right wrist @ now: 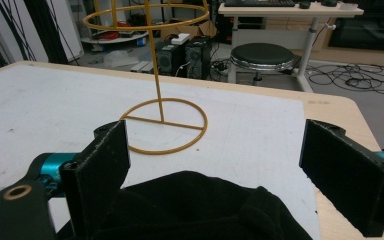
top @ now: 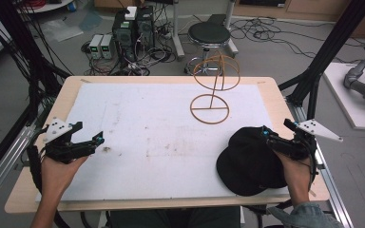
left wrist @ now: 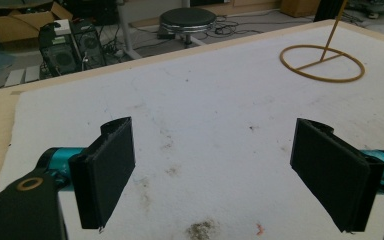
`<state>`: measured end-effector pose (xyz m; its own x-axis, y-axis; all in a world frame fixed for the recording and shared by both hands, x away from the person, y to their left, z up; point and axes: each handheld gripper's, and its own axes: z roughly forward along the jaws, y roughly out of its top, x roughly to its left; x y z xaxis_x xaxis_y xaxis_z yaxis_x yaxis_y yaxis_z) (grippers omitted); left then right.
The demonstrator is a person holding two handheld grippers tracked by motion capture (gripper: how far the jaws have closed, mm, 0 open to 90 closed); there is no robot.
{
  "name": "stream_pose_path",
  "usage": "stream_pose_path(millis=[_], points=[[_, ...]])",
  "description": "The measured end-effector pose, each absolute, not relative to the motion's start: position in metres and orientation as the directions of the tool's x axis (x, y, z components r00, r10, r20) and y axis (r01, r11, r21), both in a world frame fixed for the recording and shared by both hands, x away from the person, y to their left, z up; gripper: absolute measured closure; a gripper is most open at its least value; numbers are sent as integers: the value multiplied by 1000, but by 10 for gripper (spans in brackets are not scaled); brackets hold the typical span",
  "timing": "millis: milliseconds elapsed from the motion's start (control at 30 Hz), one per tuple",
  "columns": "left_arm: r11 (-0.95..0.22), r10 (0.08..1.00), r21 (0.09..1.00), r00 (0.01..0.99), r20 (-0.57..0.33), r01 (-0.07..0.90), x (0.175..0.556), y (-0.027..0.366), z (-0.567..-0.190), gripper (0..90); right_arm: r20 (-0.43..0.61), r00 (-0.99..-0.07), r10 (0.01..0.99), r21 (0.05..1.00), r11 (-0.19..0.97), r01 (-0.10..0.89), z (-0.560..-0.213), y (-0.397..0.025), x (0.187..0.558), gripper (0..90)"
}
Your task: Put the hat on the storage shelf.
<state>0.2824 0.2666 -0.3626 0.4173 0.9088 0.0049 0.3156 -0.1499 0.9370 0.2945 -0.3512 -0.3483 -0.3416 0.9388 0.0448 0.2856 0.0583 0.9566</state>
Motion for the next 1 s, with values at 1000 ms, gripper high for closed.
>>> stream_pose_path(millis=[1000], points=[[-160, 900, 936, 435, 9, 313, 283, 261, -364, 183, 59, -311, 949, 947, 46, 319, -359, -362, 297, 127]])
